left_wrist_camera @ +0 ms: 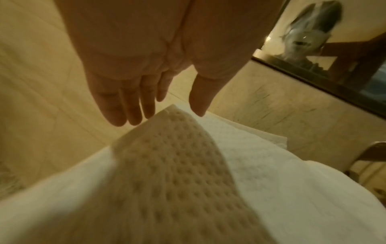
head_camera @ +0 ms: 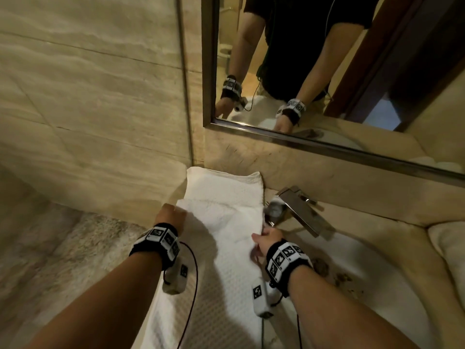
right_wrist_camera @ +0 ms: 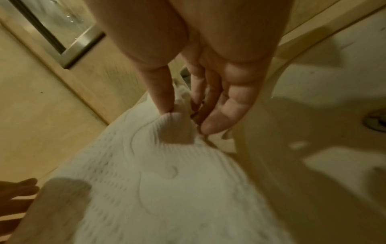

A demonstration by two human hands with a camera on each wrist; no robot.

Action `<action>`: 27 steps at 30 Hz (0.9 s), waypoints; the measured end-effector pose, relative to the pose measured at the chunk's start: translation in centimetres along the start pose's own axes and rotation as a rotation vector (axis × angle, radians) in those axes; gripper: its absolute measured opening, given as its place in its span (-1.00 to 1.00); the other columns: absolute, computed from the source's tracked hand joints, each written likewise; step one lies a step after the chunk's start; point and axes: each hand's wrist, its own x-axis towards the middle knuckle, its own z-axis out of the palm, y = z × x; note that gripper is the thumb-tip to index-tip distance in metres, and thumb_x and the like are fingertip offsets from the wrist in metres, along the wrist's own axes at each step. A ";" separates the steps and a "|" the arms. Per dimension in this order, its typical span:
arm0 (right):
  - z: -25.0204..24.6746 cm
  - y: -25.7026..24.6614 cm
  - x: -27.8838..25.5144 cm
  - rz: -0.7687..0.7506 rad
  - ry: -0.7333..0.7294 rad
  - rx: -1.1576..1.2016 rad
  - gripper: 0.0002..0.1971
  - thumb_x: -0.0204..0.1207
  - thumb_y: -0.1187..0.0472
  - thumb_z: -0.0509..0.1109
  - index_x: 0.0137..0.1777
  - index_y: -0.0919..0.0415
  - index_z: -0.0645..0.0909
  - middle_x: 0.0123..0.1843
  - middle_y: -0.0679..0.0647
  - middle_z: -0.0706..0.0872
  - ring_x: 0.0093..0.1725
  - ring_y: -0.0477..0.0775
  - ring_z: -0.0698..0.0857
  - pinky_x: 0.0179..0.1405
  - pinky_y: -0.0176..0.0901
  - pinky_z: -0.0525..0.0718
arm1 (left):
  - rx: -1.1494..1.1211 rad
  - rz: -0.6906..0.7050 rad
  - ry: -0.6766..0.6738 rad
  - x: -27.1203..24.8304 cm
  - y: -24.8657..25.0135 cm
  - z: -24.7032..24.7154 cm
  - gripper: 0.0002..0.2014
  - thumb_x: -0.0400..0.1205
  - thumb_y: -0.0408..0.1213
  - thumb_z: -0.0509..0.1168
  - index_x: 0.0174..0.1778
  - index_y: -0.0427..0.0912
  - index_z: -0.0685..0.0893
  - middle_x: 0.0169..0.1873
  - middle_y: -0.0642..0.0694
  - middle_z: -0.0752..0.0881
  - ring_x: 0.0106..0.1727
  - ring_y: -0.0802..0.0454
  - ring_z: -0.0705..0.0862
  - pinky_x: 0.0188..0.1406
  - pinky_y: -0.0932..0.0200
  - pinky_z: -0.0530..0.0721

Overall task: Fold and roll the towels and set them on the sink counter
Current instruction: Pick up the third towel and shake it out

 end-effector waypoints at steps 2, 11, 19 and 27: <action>-0.1 0.7 0.3 -0.015 -0.015 -0.026 -0.81 0.33 0.19 0.55 -0.11 0.20 0.66 -0.19 0.13 0.79 -0.18 0.17 0.77 0.02 0.03 0.75 | 0.019 -0.035 -0.010 -0.9 -0.9 0.7 -0.49 0.65 -0.22 0.29 0.44 -0.44 0.38 0.37 -0.42 0.52 0.36 -0.36 0.52 0.26 -0.09 0.51; -2.6 6.8 -9.6 -0.080 -0.092 -0.304 -0.73 0.40 0.19 0.55 -0.04 0.05 0.49 -0.07 -0.04 0.64 0.02 0.07 0.65 0.03 -0.16 0.59 | 0.090 0.032 0.030 -10.2 -9.9 3.7 -0.60 0.56 -0.23 0.34 0.32 -0.20 0.57 0.27 -0.35 0.58 0.28 -0.34 0.55 0.23 -0.09 0.54; -2.2 12.7 -18.9 -0.116 -0.231 -0.420 -0.63 0.41 0.11 0.52 0.10 -0.02 0.42 0.03 -0.09 0.69 0.01 -0.05 0.71 0.08 -0.18 0.68 | 0.263 0.160 0.118 -18.6 -15.1 4.2 -0.70 0.56 -0.21 0.35 0.22 0.01 0.72 0.34 -0.25 0.57 0.40 -0.27 0.48 0.42 -0.09 0.35; -0.6 16.7 -24.9 -0.064 -0.124 -0.486 -0.72 0.46 -0.04 0.42 0.02 -0.04 0.38 0.06 0.02 0.72 -0.05 0.09 0.71 0.01 0.01 0.72 | 0.346 0.148 0.116 -24.4 -19.4 5.0 -0.70 0.63 -0.02 0.16 0.23 0.13 0.65 0.39 -0.12 0.49 0.46 -0.19 0.33 0.46 -0.05 0.33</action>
